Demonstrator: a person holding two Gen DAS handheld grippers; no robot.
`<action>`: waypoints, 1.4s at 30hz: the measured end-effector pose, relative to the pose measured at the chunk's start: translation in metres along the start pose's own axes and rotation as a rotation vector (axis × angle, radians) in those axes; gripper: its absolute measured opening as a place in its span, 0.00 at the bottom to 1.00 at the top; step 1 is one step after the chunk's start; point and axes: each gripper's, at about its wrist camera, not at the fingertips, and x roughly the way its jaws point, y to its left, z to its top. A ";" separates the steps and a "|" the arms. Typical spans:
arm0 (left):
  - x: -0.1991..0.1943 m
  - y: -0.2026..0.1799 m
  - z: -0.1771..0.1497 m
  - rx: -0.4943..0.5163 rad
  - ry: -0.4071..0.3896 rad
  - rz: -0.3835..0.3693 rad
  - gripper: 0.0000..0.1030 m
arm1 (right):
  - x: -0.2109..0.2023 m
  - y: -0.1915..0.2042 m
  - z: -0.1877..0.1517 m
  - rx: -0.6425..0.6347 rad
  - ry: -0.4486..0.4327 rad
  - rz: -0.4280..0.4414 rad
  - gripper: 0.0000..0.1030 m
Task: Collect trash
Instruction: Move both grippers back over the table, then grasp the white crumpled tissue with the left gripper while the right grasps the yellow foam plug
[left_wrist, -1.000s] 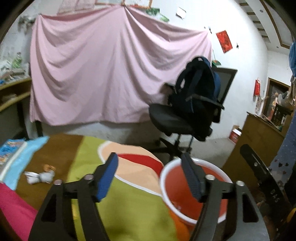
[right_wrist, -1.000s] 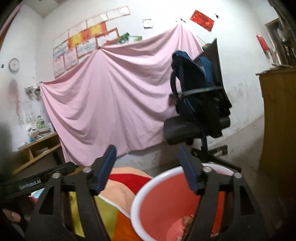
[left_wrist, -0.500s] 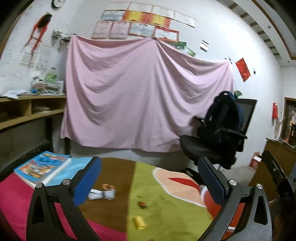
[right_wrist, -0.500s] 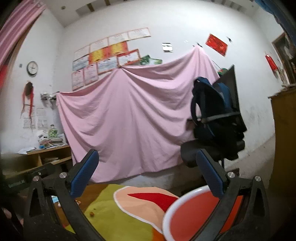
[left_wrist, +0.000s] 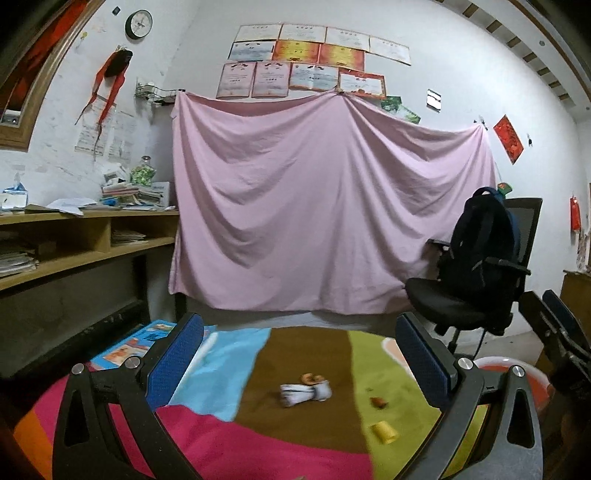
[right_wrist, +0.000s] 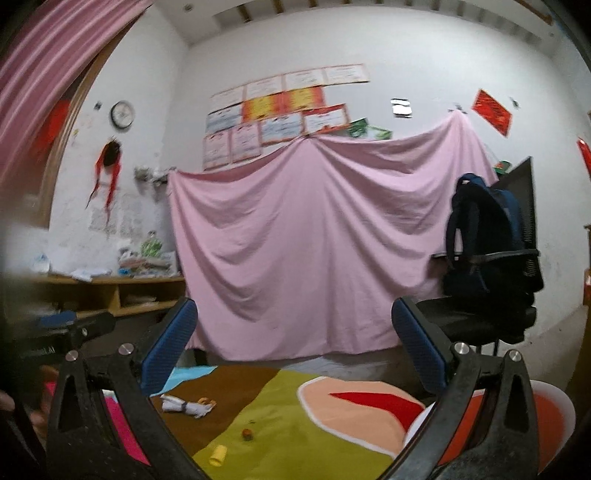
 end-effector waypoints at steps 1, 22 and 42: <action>0.000 0.006 -0.002 0.002 0.006 0.007 0.99 | 0.004 0.003 -0.002 -0.007 0.015 0.010 1.00; 0.061 0.037 -0.029 0.023 0.255 -0.073 0.98 | 0.091 0.021 -0.061 -0.025 0.497 0.059 1.00; 0.148 0.024 -0.058 0.047 0.614 -0.291 0.46 | 0.123 0.038 -0.121 0.010 0.963 0.275 0.59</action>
